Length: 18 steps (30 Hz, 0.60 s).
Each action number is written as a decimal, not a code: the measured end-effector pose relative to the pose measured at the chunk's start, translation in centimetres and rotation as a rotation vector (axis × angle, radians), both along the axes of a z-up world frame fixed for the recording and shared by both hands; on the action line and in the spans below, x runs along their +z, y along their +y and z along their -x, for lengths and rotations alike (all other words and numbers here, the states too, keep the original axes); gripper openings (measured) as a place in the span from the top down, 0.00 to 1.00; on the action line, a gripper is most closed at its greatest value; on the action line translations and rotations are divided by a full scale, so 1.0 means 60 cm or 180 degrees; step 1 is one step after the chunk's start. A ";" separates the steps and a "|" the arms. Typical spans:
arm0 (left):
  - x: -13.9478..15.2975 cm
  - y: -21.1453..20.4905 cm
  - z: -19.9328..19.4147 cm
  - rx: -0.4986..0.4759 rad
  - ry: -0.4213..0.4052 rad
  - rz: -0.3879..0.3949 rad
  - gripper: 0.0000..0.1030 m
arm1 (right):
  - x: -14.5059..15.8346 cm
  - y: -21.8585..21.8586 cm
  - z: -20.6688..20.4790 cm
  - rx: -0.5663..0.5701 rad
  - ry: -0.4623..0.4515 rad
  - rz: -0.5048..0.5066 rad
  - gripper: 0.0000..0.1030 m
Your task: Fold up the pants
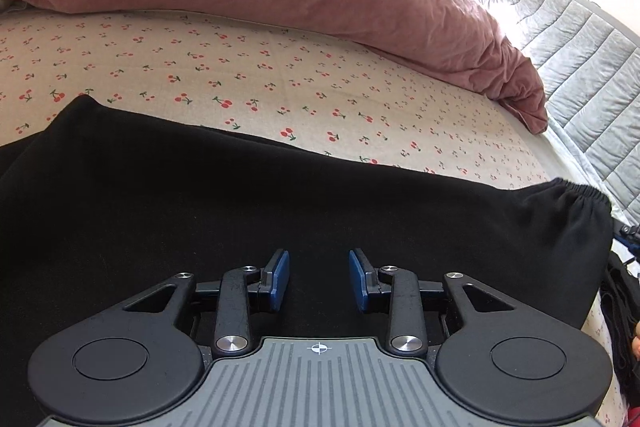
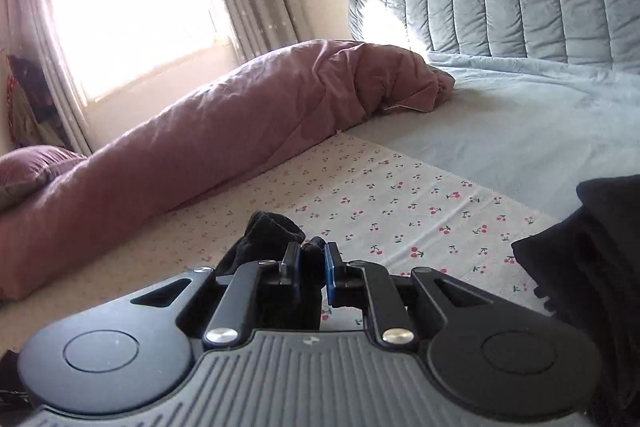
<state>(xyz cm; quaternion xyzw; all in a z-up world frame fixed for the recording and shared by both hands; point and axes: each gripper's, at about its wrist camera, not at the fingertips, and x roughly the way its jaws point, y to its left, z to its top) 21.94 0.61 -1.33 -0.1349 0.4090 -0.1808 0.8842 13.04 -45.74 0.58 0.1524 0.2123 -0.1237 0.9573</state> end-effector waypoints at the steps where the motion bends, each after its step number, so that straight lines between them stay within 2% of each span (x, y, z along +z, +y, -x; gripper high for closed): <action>1: 0.000 -0.003 0.002 -0.0006 -0.0007 0.0028 0.58 | -0.012 -0.002 -0.012 -0.0064 0.0140 0.0024 0.93; 3: 0.002 -0.009 0.006 -0.0033 -0.0013 0.0034 0.56 | -0.031 -0.032 -0.016 -0.0181 0.0226 -0.0252 0.93; 6: 0.009 -0.024 0.010 -0.0131 -0.0001 0.0008 0.56 | -0.048 -0.094 -0.001 -0.0363 0.0182 -0.0808 0.93; 8: 0.017 -0.031 0.011 -0.0159 -0.0023 -0.0001 0.48 | -0.058 -0.112 0.013 -0.0477 0.0112 -0.1133 0.94; 10: 0.025 -0.038 0.009 -0.0163 -0.0062 -0.0022 0.47 | -0.056 -0.134 0.035 -0.0973 0.0020 -0.1155 0.91; 12: 0.028 -0.044 0.007 -0.0197 -0.0059 0.0003 0.47 | -0.059 -0.155 0.046 -0.1232 -0.0011 -0.1190 0.90; 13: 0.029 -0.050 0.006 -0.0238 -0.0043 0.0037 0.47 | -0.066 -0.168 0.048 -0.1203 -0.0041 -0.1342 0.90; 15: 0.029 -0.062 0.006 -0.0299 -0.0019 0.0085 0.47 | -0.081 -0.184 0.042 -0.0927 -0.0086 -0.1679 0.89; 18: 0.026 -0.087 0.008 -0.0412 -0.0023 0.0074 0.47 | -0.089 -0.169 0.015 -0.0727 -0.0099 -0.1693 0.74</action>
